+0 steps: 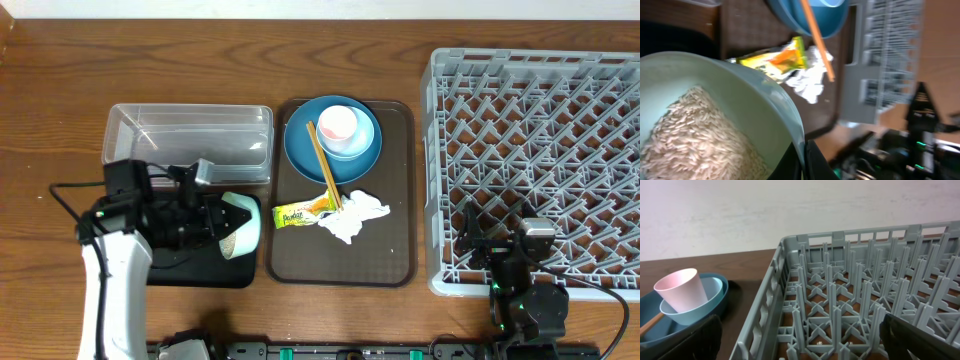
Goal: Sort waste into correct bins and load items into the dishwasher rack
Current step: 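Tilt the bowl with the left gripper to pour rice onto the black tray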
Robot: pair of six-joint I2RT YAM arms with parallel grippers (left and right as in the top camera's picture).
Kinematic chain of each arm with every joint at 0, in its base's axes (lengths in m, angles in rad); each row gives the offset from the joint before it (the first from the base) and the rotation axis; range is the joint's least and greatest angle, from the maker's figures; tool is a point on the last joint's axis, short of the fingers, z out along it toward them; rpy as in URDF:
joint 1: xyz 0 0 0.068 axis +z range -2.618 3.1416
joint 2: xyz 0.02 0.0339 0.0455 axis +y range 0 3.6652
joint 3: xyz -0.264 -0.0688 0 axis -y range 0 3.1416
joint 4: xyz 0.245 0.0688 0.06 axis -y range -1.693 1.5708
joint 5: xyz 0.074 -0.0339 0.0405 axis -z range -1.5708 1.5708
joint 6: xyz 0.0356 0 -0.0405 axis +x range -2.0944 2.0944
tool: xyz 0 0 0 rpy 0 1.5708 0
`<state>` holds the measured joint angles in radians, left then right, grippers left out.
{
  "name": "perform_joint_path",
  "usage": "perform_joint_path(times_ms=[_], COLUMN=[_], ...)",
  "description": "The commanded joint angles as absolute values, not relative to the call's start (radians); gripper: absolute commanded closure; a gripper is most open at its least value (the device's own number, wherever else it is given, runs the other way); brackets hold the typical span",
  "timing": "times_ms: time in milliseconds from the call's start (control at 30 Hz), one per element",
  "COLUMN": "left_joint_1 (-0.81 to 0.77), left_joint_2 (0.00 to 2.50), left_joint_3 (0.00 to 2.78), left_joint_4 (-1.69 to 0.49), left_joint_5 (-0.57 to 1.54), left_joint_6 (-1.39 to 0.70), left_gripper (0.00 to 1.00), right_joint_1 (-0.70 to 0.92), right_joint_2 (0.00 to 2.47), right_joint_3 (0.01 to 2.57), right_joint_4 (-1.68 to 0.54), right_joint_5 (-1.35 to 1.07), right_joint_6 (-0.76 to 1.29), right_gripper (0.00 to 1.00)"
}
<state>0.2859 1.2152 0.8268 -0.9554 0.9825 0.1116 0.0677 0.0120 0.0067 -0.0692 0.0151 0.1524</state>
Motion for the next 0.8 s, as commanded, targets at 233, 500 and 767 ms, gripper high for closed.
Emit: perform_joint_path(times_ms=[233,500,767], left_joint_1=[0.53,0.683,0.735], left_joint_2=[1.291,1.291,1.29], left_joint_3=[0.825,0.824,0.824], left_joint_4=[-1.007,-1.029,-1.059], left_joint_5=[1.172,1.171,1.2], left_joint_6=[0.255,0.265,0.289], left_gripper=[0.94,0.94,0.94], right_joint_1=[0.078,0.078,0.078], right_joint_2=[0.007,0.007,0.007], right_joint_3=[0.005,0.005,0.005], right_joint_4=[-0.072,-0.072,-0.072], right_joint_5=[0.018,0.019,0.019], right_joint_6=[0.156,0.156,0.156], right_gripper=[0.01,0.01,0.01])
